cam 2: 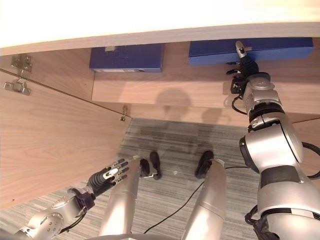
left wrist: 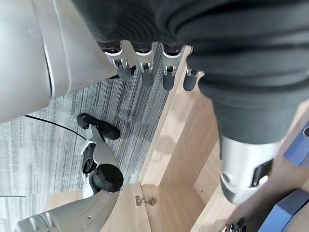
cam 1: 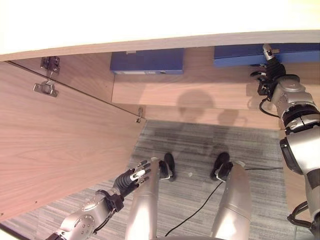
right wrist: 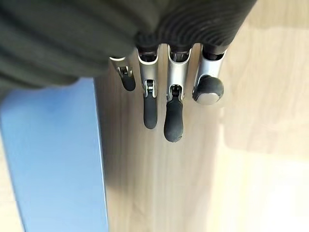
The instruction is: Put the empty folder in the office cabinet
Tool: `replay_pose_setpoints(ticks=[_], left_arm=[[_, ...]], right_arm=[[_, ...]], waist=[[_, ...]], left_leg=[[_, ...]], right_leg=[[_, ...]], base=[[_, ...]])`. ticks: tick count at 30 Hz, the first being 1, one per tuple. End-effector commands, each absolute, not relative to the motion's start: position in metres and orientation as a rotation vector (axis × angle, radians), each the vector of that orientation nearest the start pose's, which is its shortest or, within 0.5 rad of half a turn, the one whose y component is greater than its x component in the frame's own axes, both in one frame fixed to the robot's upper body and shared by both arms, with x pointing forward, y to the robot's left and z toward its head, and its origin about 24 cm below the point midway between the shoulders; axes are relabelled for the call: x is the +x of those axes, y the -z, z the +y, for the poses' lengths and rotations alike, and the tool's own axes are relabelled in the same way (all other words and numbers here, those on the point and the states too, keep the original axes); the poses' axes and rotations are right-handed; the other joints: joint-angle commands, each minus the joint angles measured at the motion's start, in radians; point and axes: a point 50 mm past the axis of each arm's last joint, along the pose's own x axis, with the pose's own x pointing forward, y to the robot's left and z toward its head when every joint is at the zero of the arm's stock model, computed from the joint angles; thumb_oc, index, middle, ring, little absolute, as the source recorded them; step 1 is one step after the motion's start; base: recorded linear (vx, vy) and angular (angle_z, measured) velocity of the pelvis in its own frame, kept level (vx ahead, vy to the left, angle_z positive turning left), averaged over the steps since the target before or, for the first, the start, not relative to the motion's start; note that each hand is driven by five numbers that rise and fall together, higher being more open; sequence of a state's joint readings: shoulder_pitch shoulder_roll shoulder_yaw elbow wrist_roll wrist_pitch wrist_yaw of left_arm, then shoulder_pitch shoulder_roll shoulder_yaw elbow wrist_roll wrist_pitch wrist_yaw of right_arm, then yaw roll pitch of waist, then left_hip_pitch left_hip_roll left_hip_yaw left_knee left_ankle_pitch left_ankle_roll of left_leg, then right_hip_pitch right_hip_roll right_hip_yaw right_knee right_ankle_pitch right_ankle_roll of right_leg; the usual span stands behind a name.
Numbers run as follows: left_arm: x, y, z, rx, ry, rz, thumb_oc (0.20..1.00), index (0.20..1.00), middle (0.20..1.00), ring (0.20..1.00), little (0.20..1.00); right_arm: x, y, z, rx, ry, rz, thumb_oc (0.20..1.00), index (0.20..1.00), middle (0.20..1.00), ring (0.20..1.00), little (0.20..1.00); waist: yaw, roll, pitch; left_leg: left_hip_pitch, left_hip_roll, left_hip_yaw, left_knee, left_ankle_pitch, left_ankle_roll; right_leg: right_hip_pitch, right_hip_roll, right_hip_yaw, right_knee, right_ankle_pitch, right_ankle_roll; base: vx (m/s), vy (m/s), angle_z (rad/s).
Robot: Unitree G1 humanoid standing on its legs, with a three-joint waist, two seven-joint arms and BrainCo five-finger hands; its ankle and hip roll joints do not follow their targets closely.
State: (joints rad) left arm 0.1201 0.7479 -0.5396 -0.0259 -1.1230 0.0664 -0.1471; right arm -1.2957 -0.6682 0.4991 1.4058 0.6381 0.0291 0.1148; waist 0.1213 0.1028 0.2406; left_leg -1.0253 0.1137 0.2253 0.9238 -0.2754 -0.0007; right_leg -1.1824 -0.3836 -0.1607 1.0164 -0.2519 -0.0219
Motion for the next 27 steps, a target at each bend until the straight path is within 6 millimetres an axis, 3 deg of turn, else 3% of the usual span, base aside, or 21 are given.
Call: replay_pose_setpoints(ticks=[1,6,10,15,22,27], left_arm=[[0.189,-0.014,0.18,-0.393,0.522,0.477,1.0,1.0,1.0,1.0,1.0],[0.19,-0.015,0.181,-0.385,0.532,0.466,1.0,1.0,1.0,1.0,1.0],[0.189,-0.016,0.185,-0.368,0.535,0.457,1.0,1.0,1.0,1.0,1.0],[0.191,-0.021,0.187,-0.358,0.544,0.427,1.0,1.0,1.0,1.0,1.0],[0.197,-0.033,0.187,-0.348,0.582,0.378,1.0,1.0,1.0,1.0,1.0],[0.202,-0.036,0.184,-0.364,0.598,0.355,1.0,1.0,1.0,1.0,1.0]], right_arm=[[0.394,-0.143,-0.284,-0.368,0.086,0.437,1.0,1.0,1.0,1.0,1.0],[0.393,-0.142,-0.283,-0.432,0.038,0.46,1.0,1.0,1.0,1.0,1.0],[0.393,-0.141,-0.28,-0.629,-0.051,0.501,1.0,1.0,1.0,1.0,1.0],[0.378,-0.105,-0.28,-0.883,-0.222,0.645,1.0,1.0,1.0,1.0,1.0],[0.367,-0.091,-0.281,-1.036,-0.352,0.717,1.0,1.0,1.0,1.0,1.0],[0.363,-0.081,-0.267,-1.087,-0.466,0.731,1.0,1.0,1.0,1.0,1.0]], waist=[[0.057,-0.005,0.059],[0.058,-0.003,0.055],[0.053,-0.006,0.053],[0.031,-0.018,0.053],[0.014,-0.021,0.065],[0.005,-0.021,0.062]], left_leg=[[0.012,-0.006,-0.033,-0.088,-0.011,-0.001],[0.03,-0.008,-0.03,-0.127,0.006,-0.004],[0.054,-0.008,-0.034,-0.182,0.031,-0.008],[0.136,-0.005,-0.041,-0.284,0.071,-0.024],[0.265,-0.007,-0.042,-0.415,0.121,-0.044],[0.395,-0.007,-0.044,-0.518,0.155,-0.058]], right_leg=[[0.1,-0.012,0.054,-0.142,-0.003,0.077],[0.119,-0.011,0.04,-0.178,0.017,0.088],[0.146,-0.007,0.018,-0.23,0.049,0.101],[0.237,0.004,-0.009,-0.35,0.097,0.117],[0.379,0.012,-0.042,-0.502,0.157,0.141],[0.503,0.027,-0.06,-0.598,0.189,0.152]], base=[[-0.01,-0.008,-0.04],[0.0,-0.001,-0.01],[0.0,0.0,0.0],[-0.01,-0.012,0.0],[0.0,-0.041,-0.02],[0.02,-0.046,-0.07]])
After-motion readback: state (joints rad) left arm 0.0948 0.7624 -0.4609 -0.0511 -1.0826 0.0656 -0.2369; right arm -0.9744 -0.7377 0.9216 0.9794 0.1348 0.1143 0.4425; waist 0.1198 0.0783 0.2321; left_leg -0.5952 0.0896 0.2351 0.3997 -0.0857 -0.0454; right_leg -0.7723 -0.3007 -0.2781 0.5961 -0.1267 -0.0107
